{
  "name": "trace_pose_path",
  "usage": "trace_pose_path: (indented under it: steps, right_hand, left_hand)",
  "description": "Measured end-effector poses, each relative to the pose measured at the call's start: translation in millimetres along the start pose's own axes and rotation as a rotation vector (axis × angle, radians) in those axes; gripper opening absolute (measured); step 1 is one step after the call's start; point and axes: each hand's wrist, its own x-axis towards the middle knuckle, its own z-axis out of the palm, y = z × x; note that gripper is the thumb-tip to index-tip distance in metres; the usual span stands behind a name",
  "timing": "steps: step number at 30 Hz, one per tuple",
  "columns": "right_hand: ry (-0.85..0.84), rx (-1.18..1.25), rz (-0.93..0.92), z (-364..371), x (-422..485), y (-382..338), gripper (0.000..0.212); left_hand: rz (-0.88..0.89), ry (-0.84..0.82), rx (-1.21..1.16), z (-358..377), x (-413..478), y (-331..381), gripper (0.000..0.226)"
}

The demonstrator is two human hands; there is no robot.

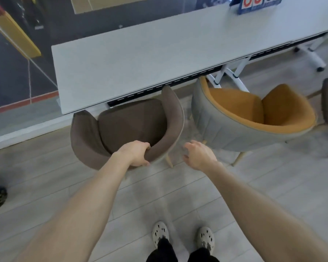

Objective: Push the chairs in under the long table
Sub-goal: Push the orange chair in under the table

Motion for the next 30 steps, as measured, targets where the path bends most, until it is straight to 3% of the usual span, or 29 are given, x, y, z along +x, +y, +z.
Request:
trace_pose_path:
  steps: [8,13,16,20,22,27,30]
  right_hand:
    - [0.123,0.021,0.373,-53.6,-51.5,197.8,0.030]
    - [0.280,-0.006,0.420,-85.4,-50.9,305.3,0.040]
    - [0.334,-0.095,0.343,-101.1,-45.5,350.0,0.058]
    - [0.127,-0.174,0.229,-103.4,-34.1,400.8,0.108]
    - [0.058,-0.161,0.169,-94.9,-28.4,418.2,0.117]
    - [0.130,-0.185,0.082,-80.2,-21.6,441.1,0.086]
    - [0.159,-0.162,0.034,-74.2,-20.3,447.9,0.073]
  left_hand:
    - [0.105,0.024,0.140,-52.6,55.1,142.0,0.073]
    - [0.103,0.127,0.100,-64.7,93.2,242.7,0.084]
    - [0.109,0.200,0.121,-64.1,121.3,297.2,0.094]
    - [0.139,0.298,0.187,-63.4,163.2,337.9,0.109]
    - [0.144,0.292,0.234,-63.7,186.2,343.7,0.114]
    - [0.259,0.112,0.399,-60.6,241.9,345.9,0.112]
    - [0.317,0.011,0.362,-56.2,266.6,348.7,0.088]
